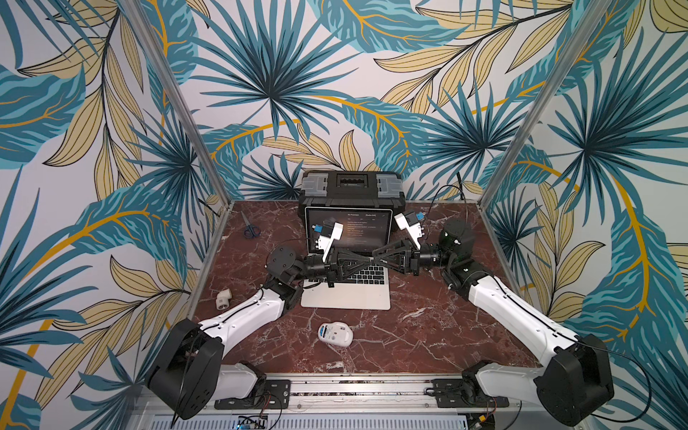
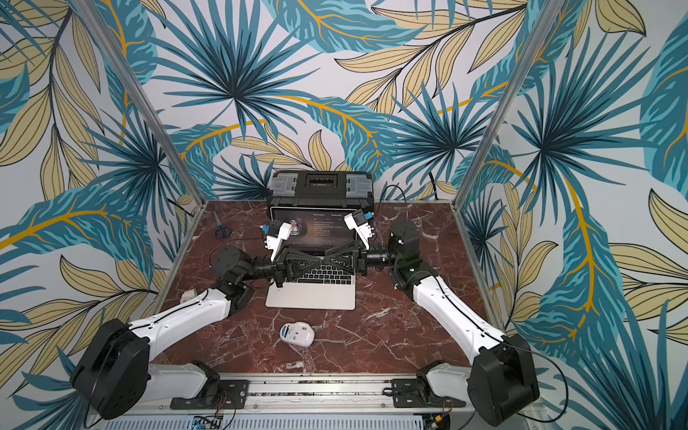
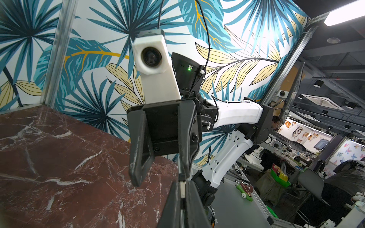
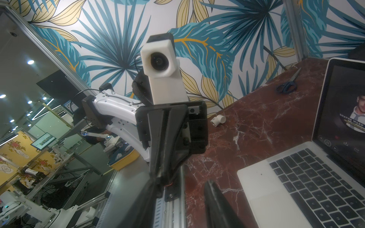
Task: Remove the wireless mouse receiver from the laptop
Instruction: Take out the USB plug from the USB port.
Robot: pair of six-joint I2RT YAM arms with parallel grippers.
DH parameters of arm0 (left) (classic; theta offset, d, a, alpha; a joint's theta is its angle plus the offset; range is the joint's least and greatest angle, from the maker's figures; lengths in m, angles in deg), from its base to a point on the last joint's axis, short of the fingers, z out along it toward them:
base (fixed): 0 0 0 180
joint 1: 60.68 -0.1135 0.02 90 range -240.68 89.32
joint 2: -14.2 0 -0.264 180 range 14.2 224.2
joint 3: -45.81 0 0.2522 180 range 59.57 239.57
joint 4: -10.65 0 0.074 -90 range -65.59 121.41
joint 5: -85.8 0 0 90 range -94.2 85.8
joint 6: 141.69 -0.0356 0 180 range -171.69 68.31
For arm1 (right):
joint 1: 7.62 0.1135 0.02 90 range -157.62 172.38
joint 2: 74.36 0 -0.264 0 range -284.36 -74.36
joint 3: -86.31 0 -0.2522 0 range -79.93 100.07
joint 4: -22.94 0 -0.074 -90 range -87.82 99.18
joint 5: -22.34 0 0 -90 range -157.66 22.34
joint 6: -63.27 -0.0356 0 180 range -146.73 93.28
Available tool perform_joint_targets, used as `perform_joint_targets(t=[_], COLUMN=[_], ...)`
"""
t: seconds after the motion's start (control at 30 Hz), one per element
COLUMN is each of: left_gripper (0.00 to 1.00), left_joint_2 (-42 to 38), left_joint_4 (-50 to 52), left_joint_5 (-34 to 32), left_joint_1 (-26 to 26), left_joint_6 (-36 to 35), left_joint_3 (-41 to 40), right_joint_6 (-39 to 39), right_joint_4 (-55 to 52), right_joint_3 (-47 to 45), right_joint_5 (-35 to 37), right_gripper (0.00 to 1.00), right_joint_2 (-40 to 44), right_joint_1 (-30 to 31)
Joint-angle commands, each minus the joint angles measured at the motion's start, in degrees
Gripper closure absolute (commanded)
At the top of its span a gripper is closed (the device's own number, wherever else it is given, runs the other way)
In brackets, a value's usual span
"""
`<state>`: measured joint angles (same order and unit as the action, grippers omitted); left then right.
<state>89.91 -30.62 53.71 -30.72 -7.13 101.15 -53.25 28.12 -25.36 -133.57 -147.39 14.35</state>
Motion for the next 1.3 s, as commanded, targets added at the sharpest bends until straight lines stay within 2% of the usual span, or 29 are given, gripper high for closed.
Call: perform_joint_targets(t=[0.0,0.5,0.63,0.87,0.93,1.0,1.17,1.27], left_gripper=[1.0,1.0,1.0,1.0,1.0,1.0,1.0,1.0], left_joint_2=[-1.6,-2.0,-2.1,-2.2,-2.2,-2.2,-2.4,-2.5], left_joint_4=[1.4,1.7,1.8,2.6,2.9,2.8,2.8,2.9], left_joint_5=[0.0,-0.7,-0.9,-1.1,-1.1,-1.2,-1.2,-1.1], left_joint_1=[0.6,0.6,0.7,0.6,0.7,0.7,0.7,0.8], left_joint_6=[-2.1,-2.5,-2.6,-3.1,-3.3,-3.3,-3.4,-3.3], left_joint_3=[2.2,1.7,1.4,1.5,1.7,1.6,1.5,1.4], right_joint_6=[1.4,4.8,5.2,6.2,5.9,6.8,7.7,10.4], right_joint_4=[-1.6,-6.9,-7.5,-8.5,-8.4,-9.3,-10.6,-14.2], right_joint_3=[0.9,2.0,2.0,2.3,2.4,2.3,2.7,3.9], right_joint_5=[-1.5,-4.6,-5.0,-5.4,-6.1,-5.6,-4.9,-3.2], right_gripper=[0.58,0.62,0.53,0.53,0.47,0.45,0.53,0.52], right_joint_2=[-0.1,0.7,0.8,1.8,2.0,2.8,3.4,4.2], right_joint_1=[1.3,3.0,3.5,3.6,3.7,3.7,3.7,3.7])
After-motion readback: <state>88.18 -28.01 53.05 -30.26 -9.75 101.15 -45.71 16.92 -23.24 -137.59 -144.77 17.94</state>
